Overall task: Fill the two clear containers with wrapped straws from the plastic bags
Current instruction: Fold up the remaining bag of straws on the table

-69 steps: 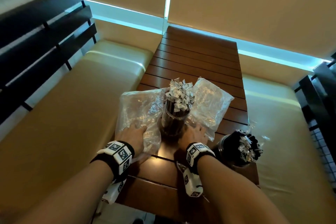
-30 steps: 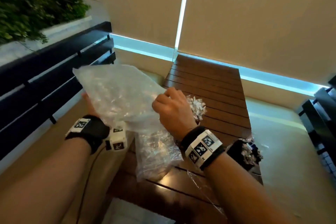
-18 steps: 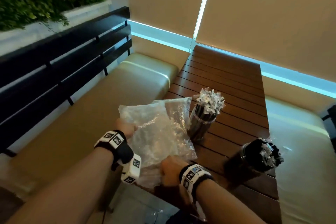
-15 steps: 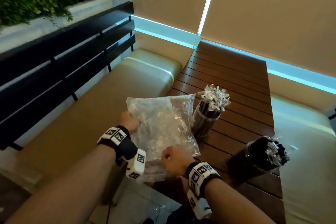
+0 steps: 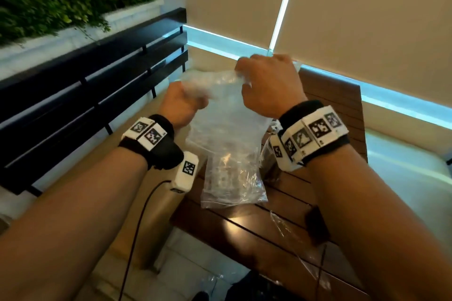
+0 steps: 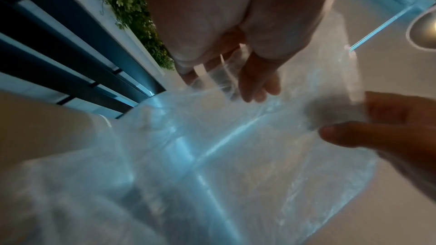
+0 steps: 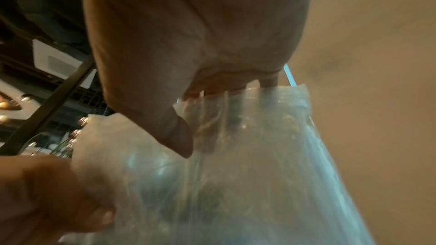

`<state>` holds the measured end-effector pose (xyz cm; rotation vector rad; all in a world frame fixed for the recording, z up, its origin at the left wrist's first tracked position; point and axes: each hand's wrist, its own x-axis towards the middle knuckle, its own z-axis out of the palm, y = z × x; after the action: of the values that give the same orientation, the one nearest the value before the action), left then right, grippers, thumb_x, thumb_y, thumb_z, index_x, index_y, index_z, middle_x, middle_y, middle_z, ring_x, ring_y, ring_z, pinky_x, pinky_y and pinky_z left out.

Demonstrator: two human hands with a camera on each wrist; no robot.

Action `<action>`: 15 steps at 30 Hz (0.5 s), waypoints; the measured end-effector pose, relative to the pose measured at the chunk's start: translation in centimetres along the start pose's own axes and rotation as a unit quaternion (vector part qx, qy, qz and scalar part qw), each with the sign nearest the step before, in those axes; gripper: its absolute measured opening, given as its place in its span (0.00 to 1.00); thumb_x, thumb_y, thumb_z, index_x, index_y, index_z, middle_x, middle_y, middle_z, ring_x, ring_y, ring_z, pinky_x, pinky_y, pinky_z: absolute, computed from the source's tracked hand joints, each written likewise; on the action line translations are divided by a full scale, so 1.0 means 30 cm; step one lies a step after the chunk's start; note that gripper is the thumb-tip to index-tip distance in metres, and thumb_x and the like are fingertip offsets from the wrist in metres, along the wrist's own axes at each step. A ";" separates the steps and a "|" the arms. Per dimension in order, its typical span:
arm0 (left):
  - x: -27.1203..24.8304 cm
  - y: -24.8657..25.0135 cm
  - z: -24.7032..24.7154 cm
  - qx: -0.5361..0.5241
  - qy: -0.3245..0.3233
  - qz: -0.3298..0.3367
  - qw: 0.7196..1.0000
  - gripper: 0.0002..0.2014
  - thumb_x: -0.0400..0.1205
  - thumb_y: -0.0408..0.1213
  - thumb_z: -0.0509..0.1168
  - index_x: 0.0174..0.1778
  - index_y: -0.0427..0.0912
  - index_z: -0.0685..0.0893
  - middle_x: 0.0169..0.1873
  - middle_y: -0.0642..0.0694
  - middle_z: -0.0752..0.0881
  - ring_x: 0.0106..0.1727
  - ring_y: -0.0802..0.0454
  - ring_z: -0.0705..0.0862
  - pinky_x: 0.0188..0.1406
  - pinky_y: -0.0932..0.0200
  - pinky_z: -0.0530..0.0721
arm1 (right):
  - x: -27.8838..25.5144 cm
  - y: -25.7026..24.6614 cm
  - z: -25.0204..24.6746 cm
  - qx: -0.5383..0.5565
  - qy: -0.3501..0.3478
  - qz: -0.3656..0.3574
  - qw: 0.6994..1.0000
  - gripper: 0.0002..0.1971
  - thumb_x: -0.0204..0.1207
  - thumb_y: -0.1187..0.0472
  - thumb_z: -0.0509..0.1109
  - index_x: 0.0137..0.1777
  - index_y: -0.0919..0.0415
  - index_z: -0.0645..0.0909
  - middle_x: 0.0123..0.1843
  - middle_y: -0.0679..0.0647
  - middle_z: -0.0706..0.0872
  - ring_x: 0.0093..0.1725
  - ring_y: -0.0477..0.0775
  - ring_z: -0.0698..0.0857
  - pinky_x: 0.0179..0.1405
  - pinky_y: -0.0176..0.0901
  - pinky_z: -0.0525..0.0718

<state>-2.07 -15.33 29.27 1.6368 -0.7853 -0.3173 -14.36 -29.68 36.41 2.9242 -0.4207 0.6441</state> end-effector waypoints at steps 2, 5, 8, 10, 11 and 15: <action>-0.027 -0.054 -0.004 0.086 -0.019 0.014 0.996 0.19 0.73 0.32 0.77 0.57 0.48 0.81 0.55 0.47 0.84 0.56 0.50 0.84 0.60 0.44 0.84 | -0.069 -0.025 0.067 -0.013 0.021 -0.034 0.999 0.12 0.74 0.64 0.68 0.57 0.55 0.82 0.47 0.53 0.85 0.36 0.56 0.79 0.41 0.46 0.74; -0.100 -0.146 -0.007 0.211 -0.059 0.047 0.975 0.45 0.61 0.48 0.84 0.73 0.51 0.71 0.68 0.49 0.74 0.65 0.53 0.75 0.61 0.52 0.78 | -0.231 -0.055 0.262 -0.001 0.028 -0.039 0.999 0.12 0.70 0.66 0.76 0.52 0.57 0.81 0.41 0.54 0.81 0.34 0.57 0.81 0.29 0.45 0.76; -0.189 -0.245 0.034 0.345 -0.139 0.125 0.920 0.50 0.57 0.65 0.79 0.75 0.55 0.69 0.68 0.51 0.74 0.64 0.51 0.76 0.63 0.51 0.76 | -0.379 -0.080 0.456 0.005 -0.006 -0.032 0.999 0.10 0.68 0.65 0.77 0.47 0.57 0.81 0.40 0.55 0.80 0.35 0.60 0.82 0.28 0.48 0.78; -0.236 -0.327 0.071 0.432 -0.206 0.139 0.867 0.42 0.63 0.65 0.75 0.73 0.56 0.73 0.66 0.52 0.78 0.63 0.50 0.79 0.63 0.51 0.76 | -0.443 -0.095 0.541 0.018 -0.063 -0.024 0.998 0.07 0.68 0.66 0.73 0.45 0.58 0.82 0.40 0.56 0.80 0.36 0.62 0.83 0.27 0.50 0.79; -0.257 -0.372 0.090 0.465 -0.236 0.135 0.842 0.37 0.68 0.62 0.73 0.72 0.56 0.75 0.64 0.52 0.80 0.62 0.50 0.81 0.64 0.51 0.75 | -0.465 -0.100 0.580 0.015 -0.093 -0.020 0.995 0.07 0.67 0.67 0.73 0.44 0.59 0.82 0.40 0.57 0.80 0.36 0.63 0.83 0.26 0.50 0.80; -0.325 -0.508 0.143 0.533 -0.323 0.075 0.779 0.26 0.78 0.38 0.63 0.74 0.54 0.74 0.62 0.51 0.82 0.64 0.46 0.80 0.65 0.52 0.75 | -0.530 -0.125 0.692 -0.004 -0.241 -0.041 0.970 0.11 0.62 0.64 0.81 0.44 0.56 0.85 0.45 0.56 0.84 0.44 0.62 0.84 0.38 0.52 0.82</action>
<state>-7.01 -11.73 11.73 2.5319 -1.8459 -0.3427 -18.92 -25.83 10.67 3.0492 -0.3383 -0.0920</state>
